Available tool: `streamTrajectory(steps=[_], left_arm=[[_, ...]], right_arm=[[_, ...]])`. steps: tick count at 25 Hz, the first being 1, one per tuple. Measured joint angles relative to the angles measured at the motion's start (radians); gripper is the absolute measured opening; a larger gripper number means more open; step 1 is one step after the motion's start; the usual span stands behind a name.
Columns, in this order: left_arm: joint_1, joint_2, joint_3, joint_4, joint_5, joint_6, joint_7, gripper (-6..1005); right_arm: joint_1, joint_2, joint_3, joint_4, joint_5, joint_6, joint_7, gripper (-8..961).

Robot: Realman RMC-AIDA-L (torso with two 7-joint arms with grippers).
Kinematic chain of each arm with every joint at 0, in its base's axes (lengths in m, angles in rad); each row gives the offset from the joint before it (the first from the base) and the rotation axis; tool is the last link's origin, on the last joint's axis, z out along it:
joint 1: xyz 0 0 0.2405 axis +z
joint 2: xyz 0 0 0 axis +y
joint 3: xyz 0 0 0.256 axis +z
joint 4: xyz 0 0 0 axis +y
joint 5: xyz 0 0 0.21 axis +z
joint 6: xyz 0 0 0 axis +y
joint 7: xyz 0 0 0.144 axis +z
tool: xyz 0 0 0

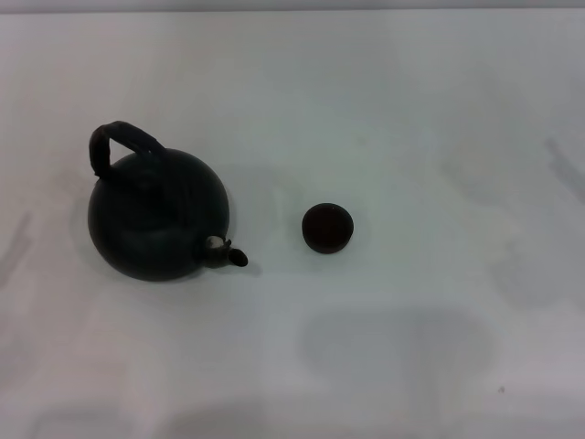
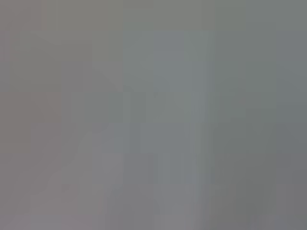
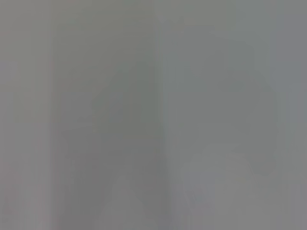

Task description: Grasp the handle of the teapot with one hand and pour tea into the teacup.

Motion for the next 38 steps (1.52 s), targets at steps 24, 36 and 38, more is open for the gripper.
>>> streamTrajectory(steps=[24, 36, 38], left_arm=[[-0.137, -0.009, 0.002, -0.418, -0.342, 0.058, 0.299, 832], [-0.171, -0.010, 0.002, -0.455, -0.353, 0.064, 0.328, 830], [-0.175, -0.010, 0.002, -0.455, -0.355, 0.066, 0.329, 830]], right_arm=[[0.005, 0.004, 0.010, 0.180, 0.008, -0.006, -0.273, 860], [0.010, 0.002, 0.021, 0.158, 0.013, -0.010, -0.288, 860], [0.015, 0.003, 0.028, 0.159, 0.013, -0.010, -0.288, 860]])
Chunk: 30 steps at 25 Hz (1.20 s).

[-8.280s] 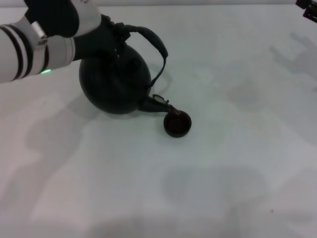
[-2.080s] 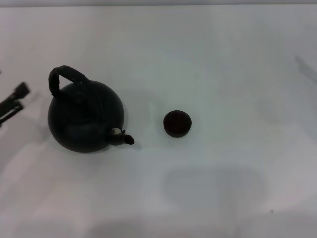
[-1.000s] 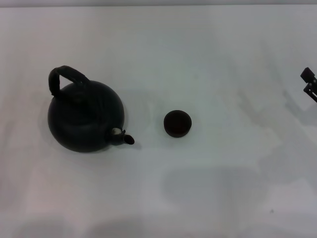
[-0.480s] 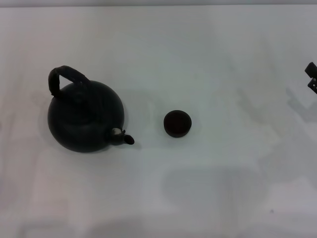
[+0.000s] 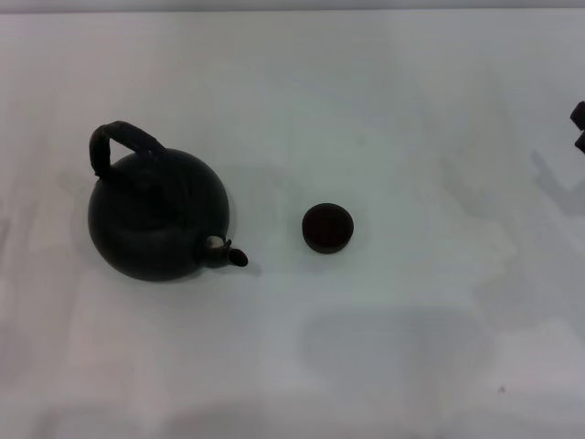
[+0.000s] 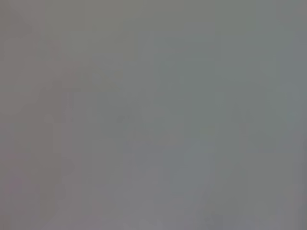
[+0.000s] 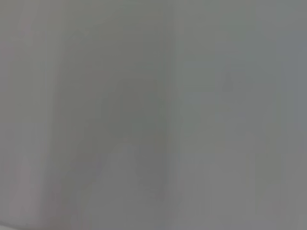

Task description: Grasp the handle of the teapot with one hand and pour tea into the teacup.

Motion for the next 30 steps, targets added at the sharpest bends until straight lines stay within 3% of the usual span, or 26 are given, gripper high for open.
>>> streamTrajectory(steps=[12, 30], left_arm=[[-0.022, 0.005, -0.001, 0.007, -0.002, -0.010, 0.113, 828], [-0.049, 0.006, -0.001, -0.004, -0.034, -0.038, 0.051, 829]], right_arm=[[-0.004, 0.002, 0.035, 0.000, 0.001, 0.033, -0.071, 860], [0.017, 0.004, 0.059, 0.031, 0.012, -0.009, -0.091, 860]])
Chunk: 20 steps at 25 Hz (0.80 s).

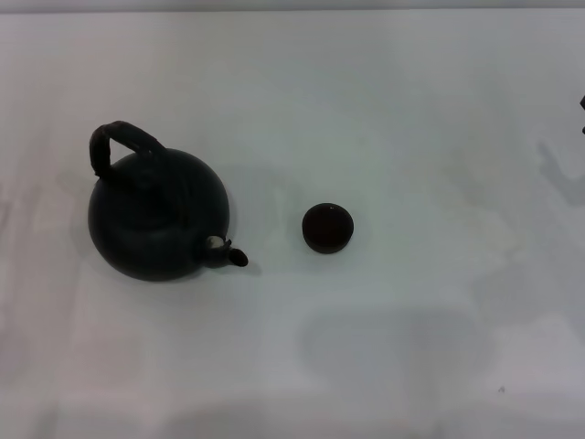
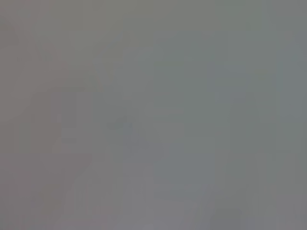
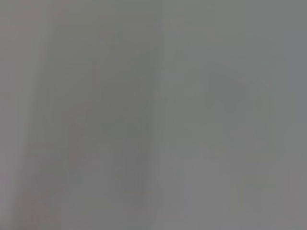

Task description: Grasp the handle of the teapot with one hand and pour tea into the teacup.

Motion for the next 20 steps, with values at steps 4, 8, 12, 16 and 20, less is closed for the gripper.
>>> streamTrajectory(steps=[4, 8, 12, 16, 20], left_arm=[[-0.008, -0.001, 0.000, -0.001, -0.032, -0.006, -0.011, 828], [-0.013, -0.001, 0.001, -0.002, -0.034, -0.018, -0.013, 828], [-0.017, -0.002, 0.000, -0.002, -0.035, -0.021, -0.014, 828], [-0.020, -0.001, 0.000, -0.002, -0.034, -0.022, -0.016, 828], [-0.012, -0.001, 0.000, 0.000, -0.034, -0.017, -0.021, 829]], right_arm=[[0.004, 0.000, 0.007, -0.011, 0.002, 0.000, 0.000, 860], [0.004, 0.000, 0.013, -0.012, 0.003, -0.021, 0.000, 860], [0.005, 0.000, 0.013, -0.011, 0.006, -0.025, 0.001, 860], [0.007, 0.000, 0.013, -0.011, 0.014, -0.025, 0.006, 860], [0.007, 0.000, 0.012, -0.010, 0.027, -0.023, 0.009, 860]])
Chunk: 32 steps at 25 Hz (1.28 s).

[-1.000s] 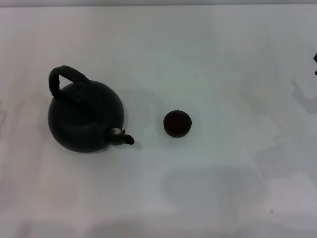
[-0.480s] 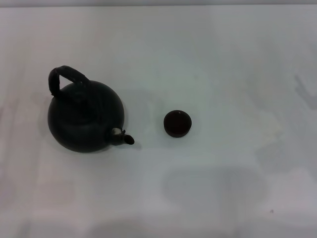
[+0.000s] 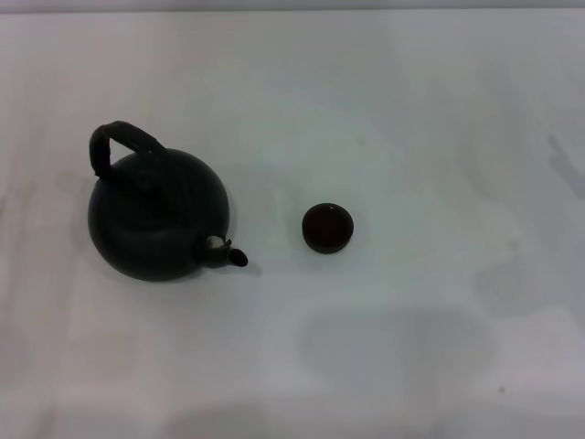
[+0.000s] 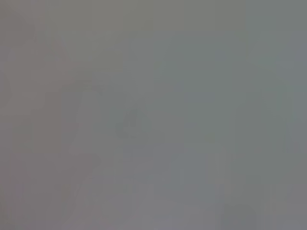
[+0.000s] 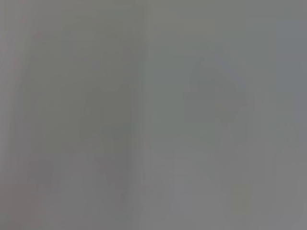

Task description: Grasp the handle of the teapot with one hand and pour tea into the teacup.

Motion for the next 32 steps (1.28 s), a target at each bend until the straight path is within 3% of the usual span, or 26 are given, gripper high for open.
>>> streamTrajectory(steps=[23, 32], left_arm=[[0.008, 0.002, 0.003, 0.006, -0.001, -0.004, 0.003, 829], [0.015, 0.003, 0.006, 0.009, 0.000, -0.003, 0.023, 829]], right_arm=[[-0.002, 0.000, 0.009, 0.016, 0.014, 0.013, 0.005, 860], [0.005, 0.001, 0.015, 0.035, 0.014, -0.047, 0.037, 860]])
